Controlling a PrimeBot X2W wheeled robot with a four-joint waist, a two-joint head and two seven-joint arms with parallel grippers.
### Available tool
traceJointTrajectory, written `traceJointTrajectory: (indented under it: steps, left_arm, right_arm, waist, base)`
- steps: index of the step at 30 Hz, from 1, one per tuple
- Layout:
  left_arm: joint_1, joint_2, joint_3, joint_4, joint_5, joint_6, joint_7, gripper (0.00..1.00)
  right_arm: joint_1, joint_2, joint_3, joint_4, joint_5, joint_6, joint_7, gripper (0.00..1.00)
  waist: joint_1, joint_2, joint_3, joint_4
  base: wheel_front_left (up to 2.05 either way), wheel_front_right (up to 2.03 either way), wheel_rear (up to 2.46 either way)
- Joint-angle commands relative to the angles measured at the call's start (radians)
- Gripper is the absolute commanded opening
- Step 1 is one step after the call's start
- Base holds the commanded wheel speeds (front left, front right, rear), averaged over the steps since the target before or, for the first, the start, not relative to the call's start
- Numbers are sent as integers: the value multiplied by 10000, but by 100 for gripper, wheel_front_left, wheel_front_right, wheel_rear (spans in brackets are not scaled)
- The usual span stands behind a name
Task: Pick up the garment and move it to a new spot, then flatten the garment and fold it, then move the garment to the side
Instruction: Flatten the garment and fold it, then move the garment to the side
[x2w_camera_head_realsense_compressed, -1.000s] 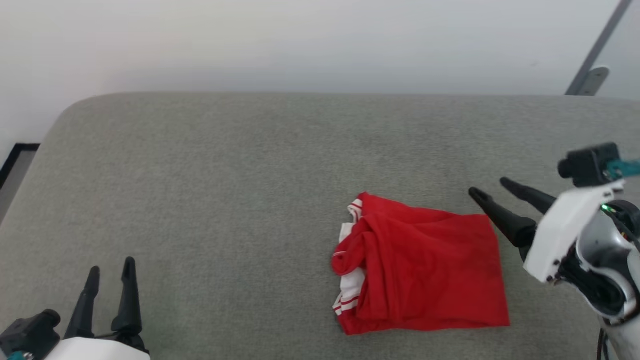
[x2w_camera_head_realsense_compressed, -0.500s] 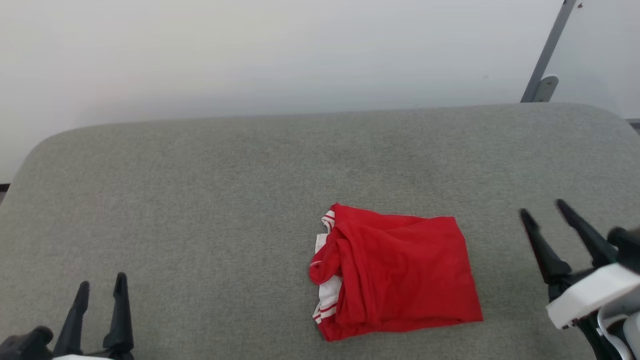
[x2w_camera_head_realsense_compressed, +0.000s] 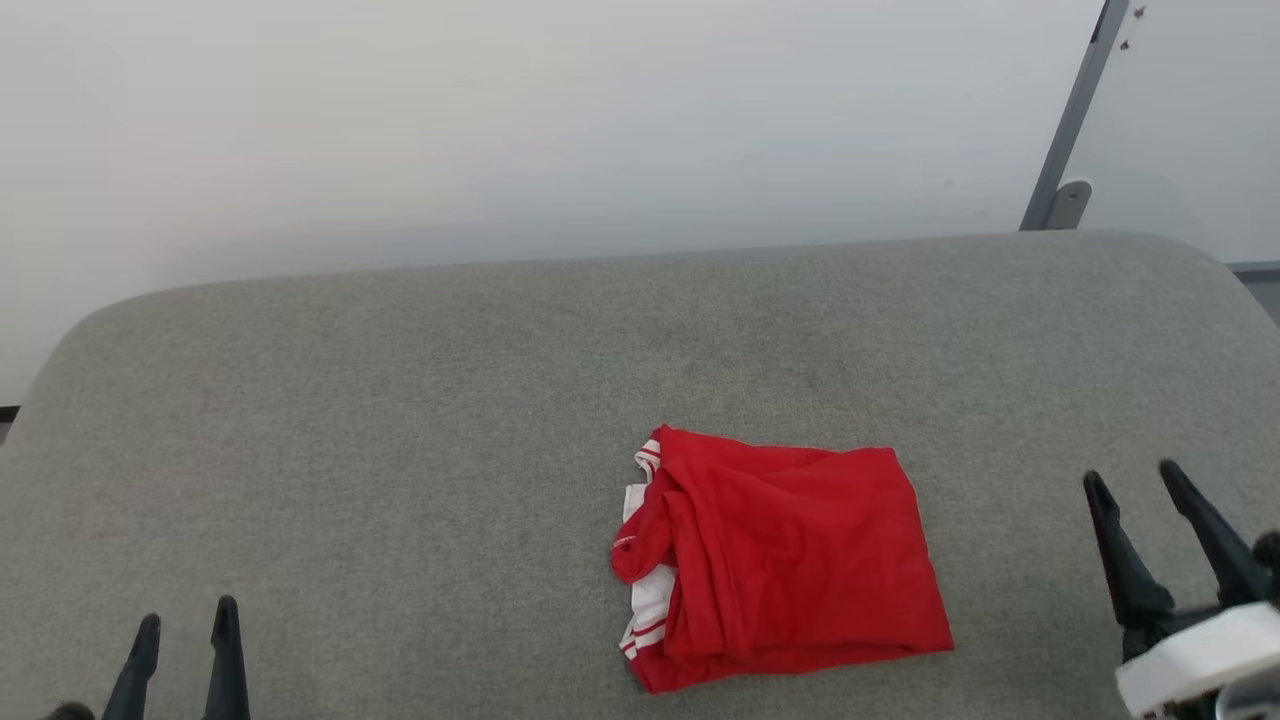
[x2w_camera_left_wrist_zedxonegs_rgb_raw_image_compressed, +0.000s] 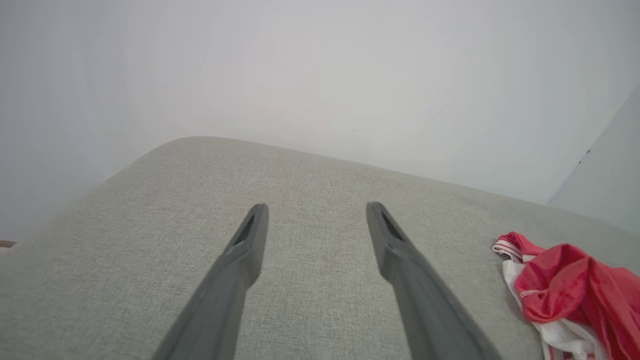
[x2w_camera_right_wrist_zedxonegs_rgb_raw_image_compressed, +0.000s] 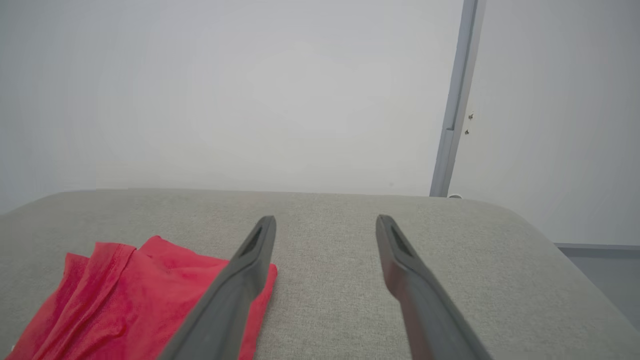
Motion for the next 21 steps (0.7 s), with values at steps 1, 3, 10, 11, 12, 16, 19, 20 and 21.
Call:
traceJointTrajectory:
  steps: [1,3,10,11,12,16,19,20,21]
  left_arm:
    - [196,-64,88,-55,79,-21,-49,100]
    - [275,-69,110,-47,77,-21,-49,100]
    - [319,-75,142,20,-10,-21,-49,100]
    - [309,-65,129,36,-25,-21,-49,100]
    - [291,-65,129,34,-36,-21,-49,100]
    - [238,-58,116,34,-65,-22,-50,100]
    - [226,-50,78,11,-87,-22,-50,100]
    - [221,-49,75,8,-97,-22,-50,100]
    - [217,-56,74,2,-111,-22,-50,100]
  right_arm:
    - [361,199,-218,-127,-4,-1,-33,100]
    - [546,276,-401,-284,-94,-3,-35,100]
    - [1111,634,-899,-605,-231,-3,-37,100]
    - [1168,686,-946,-627,-246,-1,-39,100]
    - [1232,749,-968,-644,-258,-3,-37,100]
    - [1360,907,-1052,-688,-313,-3,-38,100]
    - [1394,985,-1039,-710,-308,-1,-38,100]
    - [1402,991,-1032,-708,-311,-3,-38,100]
    - [1409,999,-1018,-708,-317,-1,-38,100]
  waist:
    - [0,-1,-57,16]
    - [0,-1,-93,38]
    - [0,-1,-150,114]
    - [0,-1,-152,124]
    - [0,-1,-154,133]
    - [0,-1,-163,165]
    - [0,-1,-159,170]
    - [0,-1,-159,174]
    - [0,-1,-157,176]
  base:
    - [0,0,0]
    - [0,0,0]
    - [0,0,0]
    - [0,0,0]
    - [0,0,0]
    - [0,0,0]
    - [0,0,0]
    - [0,0,0]
    - [0,0,0]
